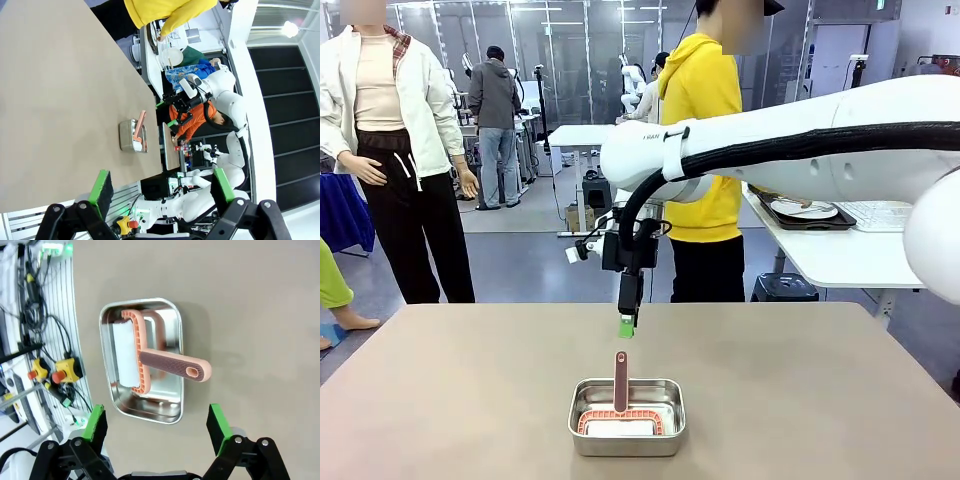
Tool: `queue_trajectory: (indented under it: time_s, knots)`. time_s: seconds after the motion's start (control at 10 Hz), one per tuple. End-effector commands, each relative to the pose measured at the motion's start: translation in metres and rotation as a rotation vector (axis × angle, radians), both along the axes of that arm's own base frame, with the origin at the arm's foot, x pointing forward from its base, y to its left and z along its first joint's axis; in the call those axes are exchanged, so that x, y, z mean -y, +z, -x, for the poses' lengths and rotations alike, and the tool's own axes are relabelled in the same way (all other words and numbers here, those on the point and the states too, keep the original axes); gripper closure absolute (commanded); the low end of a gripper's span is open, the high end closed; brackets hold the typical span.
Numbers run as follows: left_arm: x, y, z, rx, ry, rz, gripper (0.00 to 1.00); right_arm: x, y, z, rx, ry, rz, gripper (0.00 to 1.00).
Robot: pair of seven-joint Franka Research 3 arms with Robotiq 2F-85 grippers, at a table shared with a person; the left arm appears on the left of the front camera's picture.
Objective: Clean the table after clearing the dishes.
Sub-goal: When the right (or left) Handle tray is removed, use the right hand (or left hand) to clean the right (or left) side of the table with the Lint Roller.
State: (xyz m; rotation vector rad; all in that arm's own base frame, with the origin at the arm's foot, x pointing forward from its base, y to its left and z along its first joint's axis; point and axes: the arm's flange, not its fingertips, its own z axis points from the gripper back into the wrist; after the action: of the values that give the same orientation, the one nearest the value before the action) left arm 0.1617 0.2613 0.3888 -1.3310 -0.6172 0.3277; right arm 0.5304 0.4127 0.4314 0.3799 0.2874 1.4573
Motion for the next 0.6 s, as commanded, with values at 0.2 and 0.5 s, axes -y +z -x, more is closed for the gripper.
queue_trajectory:
  time_s: [0.2, 0.5]
  knots:
    - [-0.001, 0.003, 0.0, 0.012, 0.004, 0.01, 0.0, -0.018, -0.021, -0.033, -0.029, 0.085, 0.036, 0.0]
    - [-0.001, 0.003, 0.0, 0.012, 0.004, 0.01, 0.0, -0.021, -0.054, -0.056, -0.095, 0.117, 0.054, 0.0]
